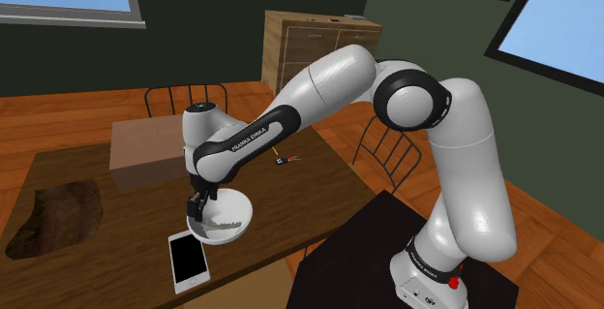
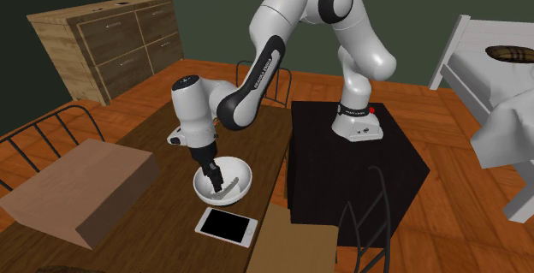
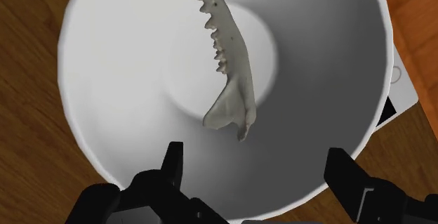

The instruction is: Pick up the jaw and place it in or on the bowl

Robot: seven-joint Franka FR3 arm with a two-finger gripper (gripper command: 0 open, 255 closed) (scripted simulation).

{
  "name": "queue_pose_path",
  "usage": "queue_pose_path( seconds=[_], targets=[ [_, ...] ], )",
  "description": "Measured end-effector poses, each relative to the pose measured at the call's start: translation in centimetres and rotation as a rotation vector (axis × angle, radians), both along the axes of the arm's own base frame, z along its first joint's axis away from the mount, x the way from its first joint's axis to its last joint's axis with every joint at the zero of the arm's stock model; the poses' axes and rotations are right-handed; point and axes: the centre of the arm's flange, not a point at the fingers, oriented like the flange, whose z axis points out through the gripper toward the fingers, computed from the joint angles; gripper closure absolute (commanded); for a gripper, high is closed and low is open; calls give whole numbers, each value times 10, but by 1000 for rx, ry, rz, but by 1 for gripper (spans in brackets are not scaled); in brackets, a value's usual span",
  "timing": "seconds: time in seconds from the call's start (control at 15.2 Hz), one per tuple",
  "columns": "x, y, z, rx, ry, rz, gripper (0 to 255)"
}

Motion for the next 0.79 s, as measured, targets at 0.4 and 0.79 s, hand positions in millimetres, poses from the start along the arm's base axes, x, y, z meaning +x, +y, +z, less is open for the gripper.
queue_pose_path(
  seconds=[0.4,0.79],
  targets=[
    [3,-4,45,1,-1,0,0],
    [4,-4,50,0,0,0,0]
  ],
)
